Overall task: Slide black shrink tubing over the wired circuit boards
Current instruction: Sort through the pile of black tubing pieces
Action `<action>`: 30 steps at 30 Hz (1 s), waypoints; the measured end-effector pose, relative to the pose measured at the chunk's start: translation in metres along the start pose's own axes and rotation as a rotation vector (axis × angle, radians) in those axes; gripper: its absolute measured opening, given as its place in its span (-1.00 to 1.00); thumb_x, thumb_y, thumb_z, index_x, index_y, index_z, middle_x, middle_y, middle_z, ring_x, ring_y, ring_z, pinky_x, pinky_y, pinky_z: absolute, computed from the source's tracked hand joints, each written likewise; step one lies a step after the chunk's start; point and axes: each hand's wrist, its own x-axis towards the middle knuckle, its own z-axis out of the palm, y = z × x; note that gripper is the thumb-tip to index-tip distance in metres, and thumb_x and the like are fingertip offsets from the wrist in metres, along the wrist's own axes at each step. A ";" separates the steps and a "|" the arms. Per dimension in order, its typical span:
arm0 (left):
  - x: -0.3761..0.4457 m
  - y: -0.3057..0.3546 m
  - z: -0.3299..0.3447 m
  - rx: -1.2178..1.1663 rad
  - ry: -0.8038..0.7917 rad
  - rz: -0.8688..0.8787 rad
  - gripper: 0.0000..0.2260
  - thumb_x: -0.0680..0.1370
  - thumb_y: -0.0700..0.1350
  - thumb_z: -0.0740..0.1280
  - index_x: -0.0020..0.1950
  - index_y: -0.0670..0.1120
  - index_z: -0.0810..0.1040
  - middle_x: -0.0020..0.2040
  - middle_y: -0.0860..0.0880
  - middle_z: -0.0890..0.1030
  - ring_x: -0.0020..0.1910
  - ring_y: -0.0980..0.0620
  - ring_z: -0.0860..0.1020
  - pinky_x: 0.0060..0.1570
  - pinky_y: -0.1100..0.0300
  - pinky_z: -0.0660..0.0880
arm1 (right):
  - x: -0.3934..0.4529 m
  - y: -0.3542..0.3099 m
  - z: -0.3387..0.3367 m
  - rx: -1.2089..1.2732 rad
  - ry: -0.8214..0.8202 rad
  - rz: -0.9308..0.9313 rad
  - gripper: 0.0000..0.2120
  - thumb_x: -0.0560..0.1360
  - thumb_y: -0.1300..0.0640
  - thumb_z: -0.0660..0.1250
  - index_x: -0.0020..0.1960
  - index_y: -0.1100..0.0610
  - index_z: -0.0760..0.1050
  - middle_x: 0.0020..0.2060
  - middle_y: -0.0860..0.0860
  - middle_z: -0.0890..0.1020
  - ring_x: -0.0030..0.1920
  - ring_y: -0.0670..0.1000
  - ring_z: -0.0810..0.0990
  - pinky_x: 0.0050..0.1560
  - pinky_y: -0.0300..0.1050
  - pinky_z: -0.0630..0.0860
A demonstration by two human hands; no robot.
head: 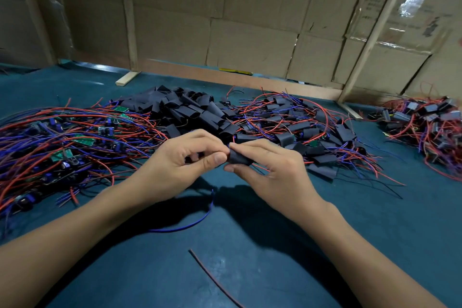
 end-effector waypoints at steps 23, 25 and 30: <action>0.000 -0.012 -0.084 1.225 0.176 -0.594 -0.83 0.48 -0.17 0.45 -0.07 0.11 0.71 -0.05 -0.07 0.62 0.03 -0.21 0.46 0.06 -0.07 0.20 | -0.008 0.156 -0.086 -0.625 -0.460 0.745 -0.51 0.70 -0.17 -0.06 0.59 -0.13 0.22 0.59 -0.13 0.26 0.62 0.03 0.10 0.57 0.11 -0.05; -0.002 -0.011 -0.086 1.183 0.211 -0.550 -0.81 0.46 -0.21 0.45 -0.09 0.10 0.71 -0.10 -0.03 0.59 0.01 -0.20 0.48 0.05 -0.06 0.19 | -0.010 0.150 -0.087 -0.624 -0.435 0.721 -0.49 0.70 -0.19 -0.09 0.61 -0.11 0.19 0.61 -0.15 0.20 0.63 0.05 0.05 0.57 0.16 -0.10; 0.005 -0.005 -0.087 1.056 0.342 -0.203 -0.96 0.57 -0.16 0.40 -0.02 -0.06 0.64 -0.05 -0.14 0.63 -0.02 -0.24 0.57 0.05 -0.13 0.33 | 0.007 0.103 -0.083 -0.649 0.019 0.445 -0.48 0.65 -0.04 0.07 0.52 0.16 0.38 0.46 0.16 0.46 0.48 0.22 0.38 0.44 0.14 0.18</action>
